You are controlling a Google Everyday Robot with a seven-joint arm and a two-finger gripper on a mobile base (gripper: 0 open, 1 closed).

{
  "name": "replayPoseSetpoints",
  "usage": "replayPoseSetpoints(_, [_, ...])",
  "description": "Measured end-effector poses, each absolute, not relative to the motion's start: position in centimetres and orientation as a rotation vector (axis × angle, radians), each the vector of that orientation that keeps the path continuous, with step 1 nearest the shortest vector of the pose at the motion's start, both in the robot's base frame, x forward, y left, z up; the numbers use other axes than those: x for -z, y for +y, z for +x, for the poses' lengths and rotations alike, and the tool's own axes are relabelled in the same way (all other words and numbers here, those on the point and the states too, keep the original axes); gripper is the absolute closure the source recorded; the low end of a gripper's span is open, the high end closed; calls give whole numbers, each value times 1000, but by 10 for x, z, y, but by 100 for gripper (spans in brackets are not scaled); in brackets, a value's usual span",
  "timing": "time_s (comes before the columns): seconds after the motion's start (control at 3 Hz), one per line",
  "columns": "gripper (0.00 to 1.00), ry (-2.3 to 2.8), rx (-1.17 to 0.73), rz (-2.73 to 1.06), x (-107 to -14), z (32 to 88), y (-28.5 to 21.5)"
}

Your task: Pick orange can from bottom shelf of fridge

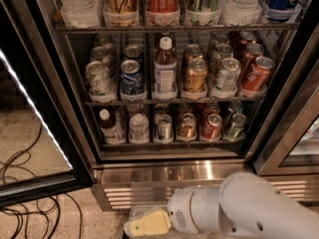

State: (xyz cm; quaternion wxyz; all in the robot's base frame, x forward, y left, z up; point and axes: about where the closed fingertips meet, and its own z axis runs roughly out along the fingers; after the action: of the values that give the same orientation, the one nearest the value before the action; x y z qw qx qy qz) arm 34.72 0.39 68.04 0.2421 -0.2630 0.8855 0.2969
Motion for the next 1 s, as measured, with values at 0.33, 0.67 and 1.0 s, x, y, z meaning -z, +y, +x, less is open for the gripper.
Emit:
replayPoseSetpoints(0.33, [0, 2432, -882, -514, -638, 331, 14])
replayPoseSetpoints(0.67, [0, 2405, -842, -461, -637, 344, 12])
replayPoseSetpoints(1.0, [0, 2414, -832, -454, -633, 346, 15])
